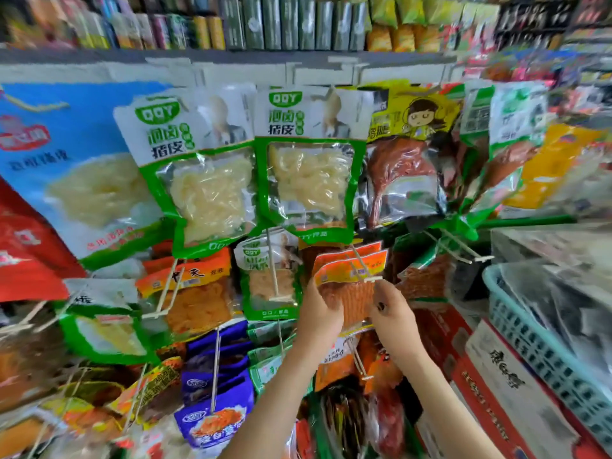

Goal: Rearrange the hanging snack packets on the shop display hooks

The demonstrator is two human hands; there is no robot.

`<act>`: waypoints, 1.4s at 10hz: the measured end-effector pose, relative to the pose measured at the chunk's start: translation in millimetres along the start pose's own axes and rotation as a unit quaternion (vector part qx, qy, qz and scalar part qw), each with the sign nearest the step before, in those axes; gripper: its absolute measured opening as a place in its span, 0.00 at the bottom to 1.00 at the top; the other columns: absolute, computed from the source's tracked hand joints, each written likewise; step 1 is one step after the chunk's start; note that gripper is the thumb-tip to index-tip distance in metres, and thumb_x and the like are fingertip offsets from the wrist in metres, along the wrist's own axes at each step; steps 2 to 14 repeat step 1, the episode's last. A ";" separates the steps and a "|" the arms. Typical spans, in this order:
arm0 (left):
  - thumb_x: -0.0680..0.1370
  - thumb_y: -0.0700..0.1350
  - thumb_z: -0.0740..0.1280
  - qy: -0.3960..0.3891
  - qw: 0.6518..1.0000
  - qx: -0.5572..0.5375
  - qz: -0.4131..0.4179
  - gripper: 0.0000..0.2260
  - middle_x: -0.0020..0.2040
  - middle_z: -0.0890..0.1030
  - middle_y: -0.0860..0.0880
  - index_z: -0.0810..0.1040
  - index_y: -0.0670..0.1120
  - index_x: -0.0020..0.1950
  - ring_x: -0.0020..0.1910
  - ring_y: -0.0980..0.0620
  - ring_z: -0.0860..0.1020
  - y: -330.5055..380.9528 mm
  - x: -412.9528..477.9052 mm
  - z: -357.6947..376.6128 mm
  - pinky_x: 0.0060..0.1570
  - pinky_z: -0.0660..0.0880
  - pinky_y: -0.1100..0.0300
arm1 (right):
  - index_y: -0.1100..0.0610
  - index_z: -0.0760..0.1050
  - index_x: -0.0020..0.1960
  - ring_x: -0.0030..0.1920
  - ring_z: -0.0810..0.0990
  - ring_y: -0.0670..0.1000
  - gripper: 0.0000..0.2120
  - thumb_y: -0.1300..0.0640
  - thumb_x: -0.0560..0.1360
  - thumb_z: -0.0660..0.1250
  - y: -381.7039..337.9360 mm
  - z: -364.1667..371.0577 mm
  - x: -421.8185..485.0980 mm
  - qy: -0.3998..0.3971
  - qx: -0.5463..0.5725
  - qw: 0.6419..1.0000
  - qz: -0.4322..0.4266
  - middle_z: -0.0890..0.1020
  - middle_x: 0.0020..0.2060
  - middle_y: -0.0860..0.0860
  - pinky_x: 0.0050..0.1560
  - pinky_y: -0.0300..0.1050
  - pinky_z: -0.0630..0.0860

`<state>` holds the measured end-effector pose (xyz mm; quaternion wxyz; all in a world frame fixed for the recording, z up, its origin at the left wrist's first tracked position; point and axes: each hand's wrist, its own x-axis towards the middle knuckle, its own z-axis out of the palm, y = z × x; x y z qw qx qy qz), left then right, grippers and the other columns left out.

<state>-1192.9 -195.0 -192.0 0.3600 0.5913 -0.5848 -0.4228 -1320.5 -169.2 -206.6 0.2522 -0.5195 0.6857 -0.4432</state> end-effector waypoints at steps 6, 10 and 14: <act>0.78 0.43 0.61 0.007 0.999 0.039 0.005 0.23 0.63 0.74 0.49 0.61 0.51 0.72 0.47 0.55 0.78 18.1 -15.1 4.6 0.37 0.74 0.67 | 0.54 0.66 0.69 0.55 0.71 0.43 0.20 0.61 0.77 0.62 -20.1 -14.3 -12.8 -0.030 -0.016 0.999 -0.041 0.73 0.61 0.49 0.52 0.37 0.68; 0.78 0.43 0.61 0.007 0.999 0.039 0.005 0.23 0.63 0.74 0.49 0.61 0.51 0.72 0.47 0.55 0.78 18.1 -15.1 4.6 0.37 0.74 0.67 | 0.54 0.66 0.69 0.55 0.71 0.43 0.20 0.61 0.77 0.62 -20.1 -14.3 -12.8 -0.030 -0.016 0.999 -0.041 0.73 0.61 0.49 0.52 0.37 0.68; 0.78 0.43 0.61 0.007 0.999 0.039 0.005 0.23 0.63 0.74 0.49 0.61 0.51 0.72 0.47 0.55 0.78 18.1 -15.1 4.6 0.37 0.74 0.67 | 0.54 0.66 0.69 0.55 0.71 0.43 0.20 0.61 0.77 0.62 -20.1 -14.3 -12.8 -0.030 -0.016 0.999 -0.041 0.73 0.61 0.49 0.52 0.37 0.68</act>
